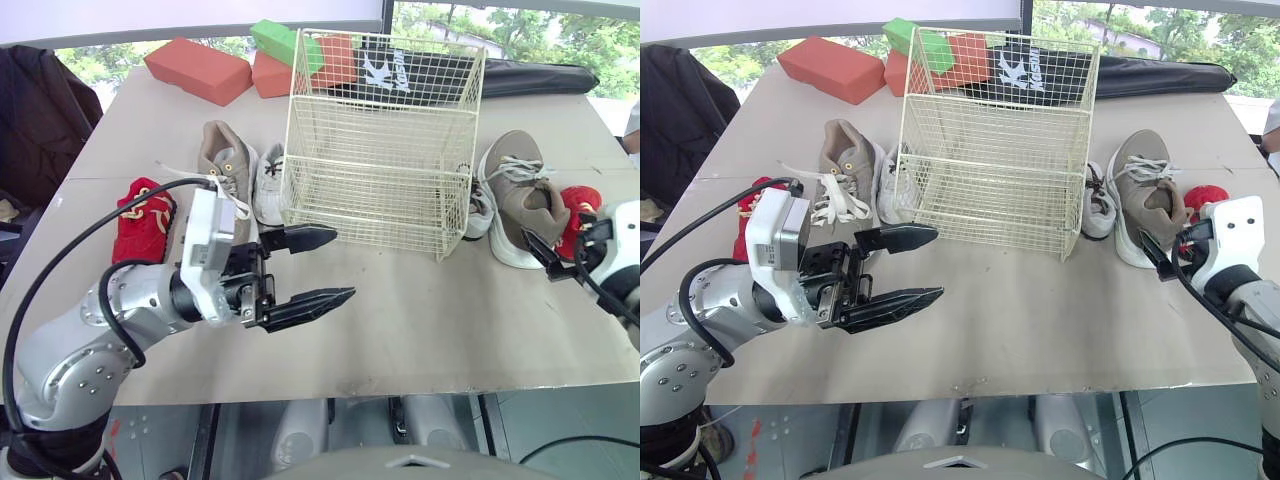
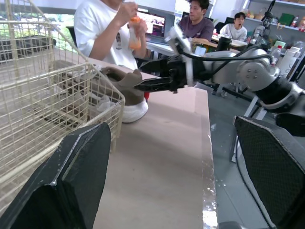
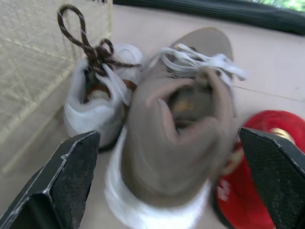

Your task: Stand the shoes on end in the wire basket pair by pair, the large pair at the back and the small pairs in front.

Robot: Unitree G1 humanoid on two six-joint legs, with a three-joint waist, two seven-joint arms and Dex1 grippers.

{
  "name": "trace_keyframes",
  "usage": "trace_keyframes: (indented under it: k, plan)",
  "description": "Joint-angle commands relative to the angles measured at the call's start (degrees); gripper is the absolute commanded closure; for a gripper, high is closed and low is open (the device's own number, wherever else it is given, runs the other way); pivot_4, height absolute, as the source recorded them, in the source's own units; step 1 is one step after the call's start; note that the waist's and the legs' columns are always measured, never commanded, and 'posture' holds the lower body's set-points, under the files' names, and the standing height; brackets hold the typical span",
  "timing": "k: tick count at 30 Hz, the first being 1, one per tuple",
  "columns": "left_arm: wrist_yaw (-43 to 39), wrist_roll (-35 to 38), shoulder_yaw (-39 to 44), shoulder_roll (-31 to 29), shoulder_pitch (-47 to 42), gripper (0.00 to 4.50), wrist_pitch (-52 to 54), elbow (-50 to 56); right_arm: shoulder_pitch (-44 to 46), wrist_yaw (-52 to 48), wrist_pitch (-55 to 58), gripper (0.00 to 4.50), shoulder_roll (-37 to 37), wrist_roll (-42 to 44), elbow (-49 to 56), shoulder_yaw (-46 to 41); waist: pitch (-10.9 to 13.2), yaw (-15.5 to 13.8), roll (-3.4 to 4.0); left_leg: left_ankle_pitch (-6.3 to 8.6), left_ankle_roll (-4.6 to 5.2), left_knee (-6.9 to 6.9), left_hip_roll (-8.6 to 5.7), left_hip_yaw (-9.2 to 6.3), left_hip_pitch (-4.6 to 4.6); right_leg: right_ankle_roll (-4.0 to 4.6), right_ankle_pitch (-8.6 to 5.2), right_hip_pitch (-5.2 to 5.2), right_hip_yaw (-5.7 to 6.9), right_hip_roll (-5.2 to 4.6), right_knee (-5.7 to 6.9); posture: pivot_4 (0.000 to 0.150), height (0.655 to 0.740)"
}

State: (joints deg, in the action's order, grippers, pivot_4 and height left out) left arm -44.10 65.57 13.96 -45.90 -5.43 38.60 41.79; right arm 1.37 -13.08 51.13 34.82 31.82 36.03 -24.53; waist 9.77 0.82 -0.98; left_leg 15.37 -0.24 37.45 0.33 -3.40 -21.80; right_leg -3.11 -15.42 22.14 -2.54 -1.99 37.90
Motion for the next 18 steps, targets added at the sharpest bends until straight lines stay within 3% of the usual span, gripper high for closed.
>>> trace_keyframes:
  k: [1, 5, 8, 11, 15, 18]
  plan:
    - [1.55, 1.96, 0.94, -0.59, -0.05, 0.04, -0.08, 2.71, 2.41, 1.94, 1.89, 0.00, -0.39, 0.20, 0.60, -0.40, 0.00, -0.03, 0.00, 0.00, 0.00, 0.00, 0.00, 0.00, -0.01, 0.00, 0.00, 0.00, 0.01, 0.00, -0.01, 0.150, 0.7400]
    - [2.78, 2.87, 1.29, -0.87, 0.42, 0.04, -0.15, 3.44, 3.00, 2.44, 3.15, 0.00, -0.23, -0.66, 1.05, 0.27, 0.00, -0.13, 0.00, 0.00, 0.00, 0.00, 0.00, 0.00, -0.05, 0.00, 0.00, 0.00, 0.06, -0.02, -0.03, 0.150, 0.7400]
    - [4.30, 3.58, 1.90, -0.45, 1.11, 0.04, -0.49, 3.11, 3.23, -2.04, -4.18, 0.00, 2.32, -3.34, 2.58, 2.22, 0.02, -0.06, 0.04, 0.00, 0.00, -0.01, -0.01, 0.00, -0.04, 0.00, 0.00, 0.01, 0.03, -0.02, -0.02, 0.150, 0.7400]
    - [4.66, 3.80, 2.01, -0.78, 2.04, 0.04, -0.51, 3.49, 3.05, -9.96, -5.70, 0.00, 4.57, 2.88, 5.23, -0.17, 0.03, 0.03, 0.06, 0.00, 0.00, -0.01, 0.00, 0.00, -0.02, -0.01, 0.00, 0.03, 0.01, -0.01, -0.01, 0.150, 0.7400]
    - [3.47, 3.78, 2.80, -1.85, 4.07, 0.04, -0.34, 3.68, 5.68, -24.06, -2.82, 0.00, 13.64, 17.42, 6.45, -4.96, 0.10, 0.01, 0.14, 0.00, 0.01, -0.01, 0.05, -0.02, -0.04, 0.00, 0.00, 0.02, 0.04, -0.01, -0.01, 0.150, 0.7400]
    - [2.53, 4.00, 4.05, -2.81, 5.91, 0.04, -0.47, 3.59, 13.68, -30.73, -0.28, 0.00, 21.12, 23.30, 5.31, 1.63, 0.11, 0.20, 0.15, 0.01, 0.02, -0.01, 0.08, -0.07, 0.02, 0.00, 0.01, 0.00, -0.04, -0.03, -0.02, 0.150, 0.7400]
